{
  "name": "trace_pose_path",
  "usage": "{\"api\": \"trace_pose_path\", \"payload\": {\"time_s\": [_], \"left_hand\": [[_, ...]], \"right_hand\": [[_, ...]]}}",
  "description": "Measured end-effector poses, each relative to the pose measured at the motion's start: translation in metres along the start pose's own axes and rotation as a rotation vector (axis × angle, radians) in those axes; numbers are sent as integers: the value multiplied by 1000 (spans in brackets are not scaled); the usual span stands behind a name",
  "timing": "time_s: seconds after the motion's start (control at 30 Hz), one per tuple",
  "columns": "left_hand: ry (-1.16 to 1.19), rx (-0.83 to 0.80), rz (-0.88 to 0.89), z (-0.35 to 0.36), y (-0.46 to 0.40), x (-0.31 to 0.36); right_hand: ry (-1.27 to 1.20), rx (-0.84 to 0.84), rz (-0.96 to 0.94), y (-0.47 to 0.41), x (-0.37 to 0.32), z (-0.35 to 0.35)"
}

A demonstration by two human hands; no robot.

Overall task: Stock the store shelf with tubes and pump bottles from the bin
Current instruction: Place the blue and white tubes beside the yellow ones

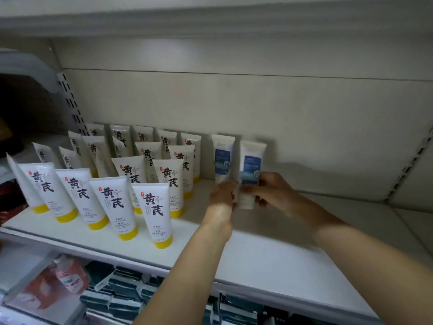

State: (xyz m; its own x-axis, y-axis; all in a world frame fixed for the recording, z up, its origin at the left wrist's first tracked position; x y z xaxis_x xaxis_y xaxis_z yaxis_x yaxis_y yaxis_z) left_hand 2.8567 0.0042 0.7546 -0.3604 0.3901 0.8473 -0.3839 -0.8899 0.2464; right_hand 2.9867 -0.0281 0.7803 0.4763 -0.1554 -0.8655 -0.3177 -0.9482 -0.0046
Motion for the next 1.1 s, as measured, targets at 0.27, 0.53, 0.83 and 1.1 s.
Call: {"api": "trace_pose_path", "payload": {"time_s": [0.27, 0.53, 0.83, 1.1], "left_hand": [[87, 140, -163, -8, -27, -9], [184, 91, -163, -5, -43, -10], [200, 81, -186, -3, -43, -10], [207, 126, -184, -7, -30, -8]], "right_hand": [[219, 359, -46, -40, 28, -16], [283, 438, -14, -51, 30, -18], [302, 419, 17, -47, 32, -17], [362, 399, 111, -34, 40, -25]]}}
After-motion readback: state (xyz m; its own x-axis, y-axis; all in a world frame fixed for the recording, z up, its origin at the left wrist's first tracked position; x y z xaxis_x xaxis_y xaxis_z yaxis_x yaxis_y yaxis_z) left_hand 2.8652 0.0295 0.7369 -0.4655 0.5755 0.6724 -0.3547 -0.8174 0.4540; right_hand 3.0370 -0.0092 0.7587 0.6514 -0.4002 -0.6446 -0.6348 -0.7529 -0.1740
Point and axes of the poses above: each hand's wrist, its own y-axis away from the middle knuckle, its own z-axis out of the palm, x = y × z, the point moved 8 cm from there along -y, towards the middle knuckle, and after that the axes turned 11 degrees about y, right-handed, at the moved point
